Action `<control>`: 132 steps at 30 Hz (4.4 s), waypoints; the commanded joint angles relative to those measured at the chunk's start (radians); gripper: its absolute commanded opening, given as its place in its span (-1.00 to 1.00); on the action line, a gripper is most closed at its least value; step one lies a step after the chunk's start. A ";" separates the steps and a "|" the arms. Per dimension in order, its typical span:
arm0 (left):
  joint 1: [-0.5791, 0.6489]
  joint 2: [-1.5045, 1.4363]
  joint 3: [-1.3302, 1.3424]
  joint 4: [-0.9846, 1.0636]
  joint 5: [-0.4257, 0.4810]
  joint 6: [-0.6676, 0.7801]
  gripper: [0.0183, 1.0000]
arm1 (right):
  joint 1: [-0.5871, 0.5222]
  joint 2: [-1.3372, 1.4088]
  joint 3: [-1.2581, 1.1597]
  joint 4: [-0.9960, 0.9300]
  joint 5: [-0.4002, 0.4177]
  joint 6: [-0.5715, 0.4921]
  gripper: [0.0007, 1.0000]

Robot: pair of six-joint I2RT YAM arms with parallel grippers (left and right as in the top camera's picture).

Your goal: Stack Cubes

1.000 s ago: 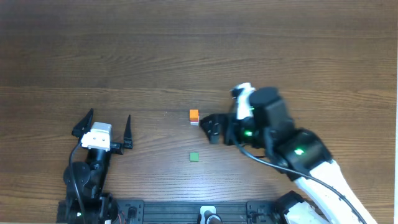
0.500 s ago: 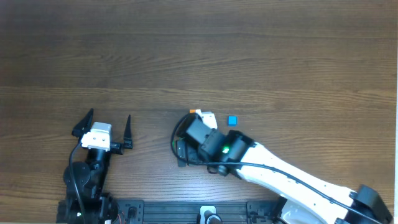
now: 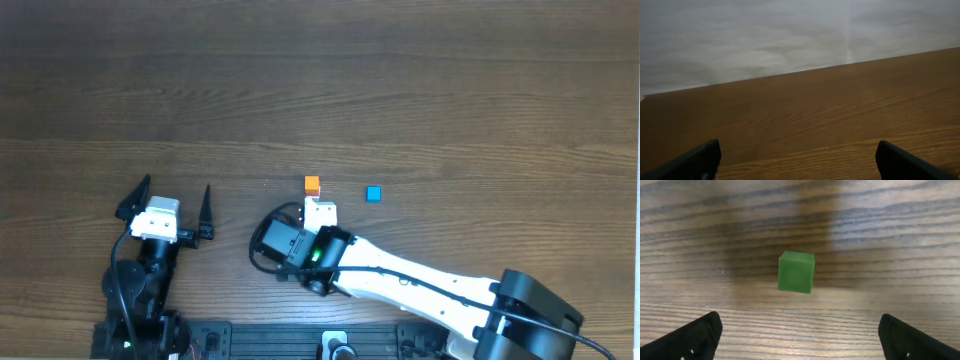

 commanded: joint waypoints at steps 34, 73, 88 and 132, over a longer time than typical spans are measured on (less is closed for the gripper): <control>0.005 -0.008 -0.004 -0.001 0.013 0.018 1.00 | -0.039 0.158 0.001 0.129 0.108 -0.070 0.97; 0.005 -0.008 -0.004 -0.001 0.014 0.018 1.00 | -0.032 0.182 -0.013 0.112 0.007 -0.019 0.41; 0.005 -0.008 -0.004 -0.001 0.014 0.018 1.00 | -0.032 0.183 -0.013 0.108 -0.005 0.003 -0.04; 0.005 -0.008 -0.004 -0.001 0.014 0.018 1.00 | -0.169 0.016 0.319 -0.230 0.147 -0.196 -0.98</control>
